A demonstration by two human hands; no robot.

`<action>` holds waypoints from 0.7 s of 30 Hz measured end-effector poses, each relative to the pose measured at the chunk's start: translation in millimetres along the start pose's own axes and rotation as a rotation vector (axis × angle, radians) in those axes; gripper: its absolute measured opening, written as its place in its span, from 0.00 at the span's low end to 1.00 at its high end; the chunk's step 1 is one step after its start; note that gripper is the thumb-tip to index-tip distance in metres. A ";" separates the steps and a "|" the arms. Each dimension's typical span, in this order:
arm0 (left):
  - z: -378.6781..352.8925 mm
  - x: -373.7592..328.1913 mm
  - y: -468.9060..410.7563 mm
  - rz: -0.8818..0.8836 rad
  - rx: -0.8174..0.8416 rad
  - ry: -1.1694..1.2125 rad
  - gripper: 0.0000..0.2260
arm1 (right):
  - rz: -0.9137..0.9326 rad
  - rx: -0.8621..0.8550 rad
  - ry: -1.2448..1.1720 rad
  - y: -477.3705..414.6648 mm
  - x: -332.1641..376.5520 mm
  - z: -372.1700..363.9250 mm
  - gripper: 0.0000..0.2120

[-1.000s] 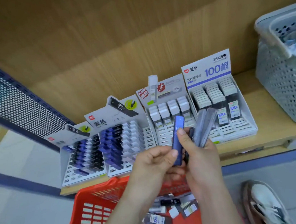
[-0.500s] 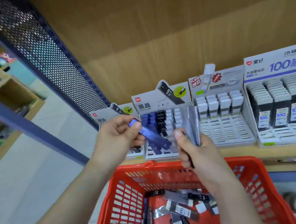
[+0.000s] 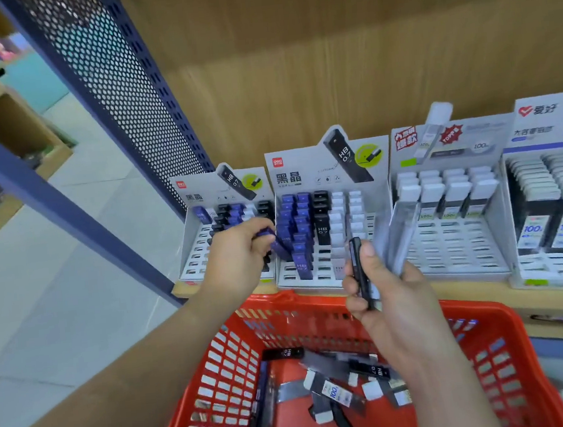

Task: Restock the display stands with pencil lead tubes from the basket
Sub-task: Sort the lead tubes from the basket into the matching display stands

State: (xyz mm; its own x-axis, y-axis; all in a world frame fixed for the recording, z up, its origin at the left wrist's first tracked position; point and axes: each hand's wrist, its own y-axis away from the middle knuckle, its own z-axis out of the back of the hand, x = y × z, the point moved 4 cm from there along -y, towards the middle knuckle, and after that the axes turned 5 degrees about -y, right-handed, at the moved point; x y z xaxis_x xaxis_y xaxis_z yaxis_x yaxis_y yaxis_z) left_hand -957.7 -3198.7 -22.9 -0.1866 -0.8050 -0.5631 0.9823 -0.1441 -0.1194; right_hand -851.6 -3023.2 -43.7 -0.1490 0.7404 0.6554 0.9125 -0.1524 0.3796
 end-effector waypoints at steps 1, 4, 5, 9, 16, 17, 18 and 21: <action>-2.9 0.5 -1.9 -0.002 -0.003 -0.005 0.09 | -0.001 -0.001 0.008 -0.4 -0.5 0.6 0.14; -10.9 2.4 -4.6 -0.017 0.034 -0.070 0.08 | -0.008 0.007 0.022 -0.7 -2.3 0.4 0.13; -13.2 3.5 -5.0 -0.020 0.057 -0.086 0.09 | -0.014 0.008 0.027 -0.9 -3.6 0.0 0.13; -14.0 5.2 -8.1 -0.035 0.106 -0.130 0.14 | -0.049 0.001 0.036 -1.1 -9.6 -0.5 0.10; -5.4 5.7 -17.6 -0.041 -0.045 -0.068 0.08 | -0.091 0.012 0.005 0.2 -13.8 -2.3 0.05; -5.5 2.6 -18.2 -0.106 -0.071 -0.105 0.07 | -0.101 0.012 -0.004 0.4 -14.7 -1.7 0.05; -6.1 -0.8 -17.8 -0.183 -0.086 -0.146 0.07 | -0.113 0.016 -0.019 0.9 -15.3 -1.6 0.06; -16.4 -1.7 -14.5 -0.343 -0.075 -0.267 0.07 | -0.145 0.038 -0.087 1.4 -17.5 -1.7 0.11</action>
State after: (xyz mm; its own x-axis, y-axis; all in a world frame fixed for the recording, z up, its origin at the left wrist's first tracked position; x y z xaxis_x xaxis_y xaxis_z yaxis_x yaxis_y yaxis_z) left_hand -971.9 -3185.8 -33.6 -0.4817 -0.8396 -0.2509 0.8586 -0.3949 -0.3270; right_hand -848.3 -3037.5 -53.5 -0.2479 0.8068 0.5364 0.8980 -0.0164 0.4397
